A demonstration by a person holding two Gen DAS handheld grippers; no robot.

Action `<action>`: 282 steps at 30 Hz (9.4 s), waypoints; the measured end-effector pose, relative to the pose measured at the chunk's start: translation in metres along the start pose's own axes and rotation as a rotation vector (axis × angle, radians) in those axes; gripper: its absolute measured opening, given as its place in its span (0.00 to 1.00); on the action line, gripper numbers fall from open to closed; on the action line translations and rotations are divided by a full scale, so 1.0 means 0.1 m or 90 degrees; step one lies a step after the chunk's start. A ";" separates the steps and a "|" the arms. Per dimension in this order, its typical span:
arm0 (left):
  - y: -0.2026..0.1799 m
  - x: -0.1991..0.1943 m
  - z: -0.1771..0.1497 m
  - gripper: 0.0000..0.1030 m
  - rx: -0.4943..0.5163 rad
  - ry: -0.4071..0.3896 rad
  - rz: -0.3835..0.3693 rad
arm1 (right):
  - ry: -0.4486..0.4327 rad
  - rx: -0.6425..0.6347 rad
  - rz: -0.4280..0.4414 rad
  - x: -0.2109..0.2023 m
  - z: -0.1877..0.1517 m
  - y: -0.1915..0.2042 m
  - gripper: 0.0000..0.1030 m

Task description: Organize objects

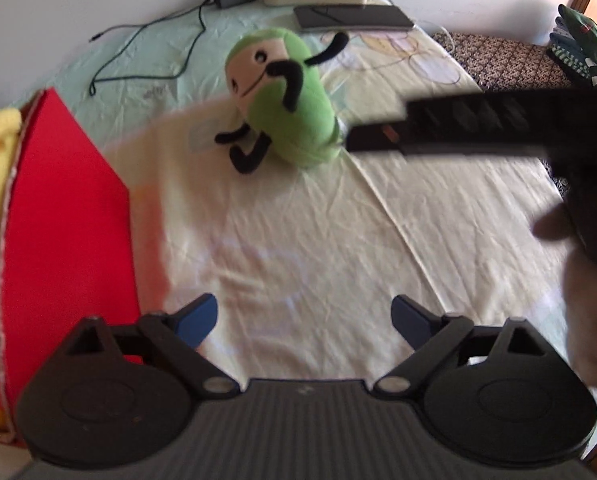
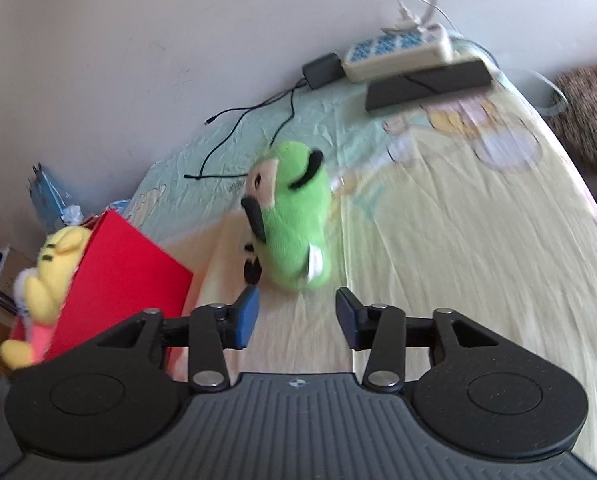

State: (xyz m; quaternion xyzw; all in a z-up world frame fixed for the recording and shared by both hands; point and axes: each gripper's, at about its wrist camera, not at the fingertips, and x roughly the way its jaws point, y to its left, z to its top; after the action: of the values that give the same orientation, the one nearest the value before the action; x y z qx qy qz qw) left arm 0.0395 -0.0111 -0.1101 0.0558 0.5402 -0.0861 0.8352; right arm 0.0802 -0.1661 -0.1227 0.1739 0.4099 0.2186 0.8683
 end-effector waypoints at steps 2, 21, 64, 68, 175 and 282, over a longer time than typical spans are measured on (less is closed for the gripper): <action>0.03 0.04 -0.01 0.91 -0.006 0.007 -0.011 | -0.002 -0.018 -0.007 0.14 0.07 0.02 0.54; 0.11 -0.01 -0.10 0.91 -0.003 -0.010 -0.063 | 0.044 0.071 0.094 0.40 0.12 -0.15 0.39; -0.14 -0.51 -0.53 0.78 0.060 -0.100 -0.238 | 0.050 0.269 0.160 -0.87 -0.98 -0.14 0.43; 0.05 -0.84 -0.58 0.78 0.041 -0.144 -0.254 | 0.020 0.245 0.183 -1.05 -0.92 0.10 0.44; 1.04 -1.13 -1.22 0.96 -0.068 -0.004 0.099 | -0.003 -0.016 -0.310 -0.67 -1.00 1.78 0.74; 2.89 -1.54 -1.15 1.00 -0.170 -0.090 0.121 | 0.002 -0.060 -0.254 0.02 -0.82 3.31 0.76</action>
State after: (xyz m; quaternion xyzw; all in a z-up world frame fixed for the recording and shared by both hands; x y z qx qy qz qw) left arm -0.0656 0.3061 -0.0169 -0.0110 0.4794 0.0625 0.8753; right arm -0.0617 0.1245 -0.0142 0.0484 0.4272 0.0615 0.9008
